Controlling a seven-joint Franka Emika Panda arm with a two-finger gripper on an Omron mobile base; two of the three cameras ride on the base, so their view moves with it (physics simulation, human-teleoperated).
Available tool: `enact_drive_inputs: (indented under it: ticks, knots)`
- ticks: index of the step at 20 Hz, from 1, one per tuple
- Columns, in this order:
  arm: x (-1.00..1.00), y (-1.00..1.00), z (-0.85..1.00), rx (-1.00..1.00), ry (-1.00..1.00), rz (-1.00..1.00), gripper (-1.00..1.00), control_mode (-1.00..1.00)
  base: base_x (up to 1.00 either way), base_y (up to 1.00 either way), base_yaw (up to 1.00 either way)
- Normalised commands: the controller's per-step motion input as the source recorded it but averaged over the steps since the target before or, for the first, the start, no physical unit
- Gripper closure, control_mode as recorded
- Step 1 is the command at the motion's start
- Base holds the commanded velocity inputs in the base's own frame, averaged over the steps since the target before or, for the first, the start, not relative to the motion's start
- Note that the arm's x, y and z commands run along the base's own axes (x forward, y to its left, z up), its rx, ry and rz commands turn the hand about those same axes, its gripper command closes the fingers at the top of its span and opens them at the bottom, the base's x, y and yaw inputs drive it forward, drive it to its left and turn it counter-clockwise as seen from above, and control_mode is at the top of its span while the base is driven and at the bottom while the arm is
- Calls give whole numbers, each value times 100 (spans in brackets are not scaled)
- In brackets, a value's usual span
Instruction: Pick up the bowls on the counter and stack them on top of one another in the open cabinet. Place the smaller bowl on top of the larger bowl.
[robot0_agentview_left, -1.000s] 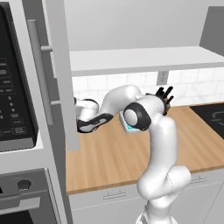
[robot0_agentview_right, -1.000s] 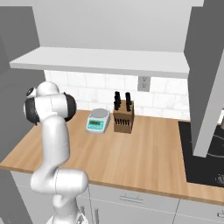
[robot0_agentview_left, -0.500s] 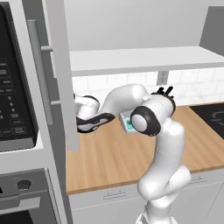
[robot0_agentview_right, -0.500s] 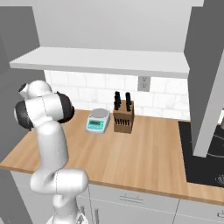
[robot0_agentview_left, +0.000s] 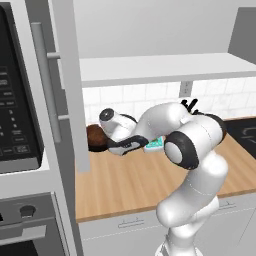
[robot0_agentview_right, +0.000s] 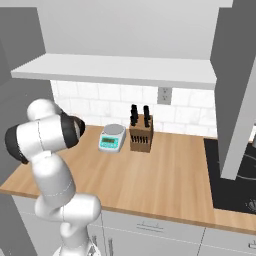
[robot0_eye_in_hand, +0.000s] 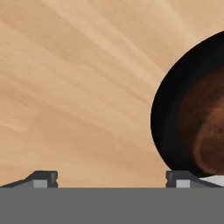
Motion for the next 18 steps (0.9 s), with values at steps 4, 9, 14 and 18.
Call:
enact_drive_inputs:
  ticks: [4,9,14,18]
  knots:
    - [42,-6,0,11,8,22,-100,-100,0,0,0]
    - [32,11,-5,6,17,19,-100,-100,0,0,0]
    - [5,24,-21,0,21,11,-100,-100,0,0,0]
    - [9,31,-30,0,23,10,-100,-100,0,0,0]
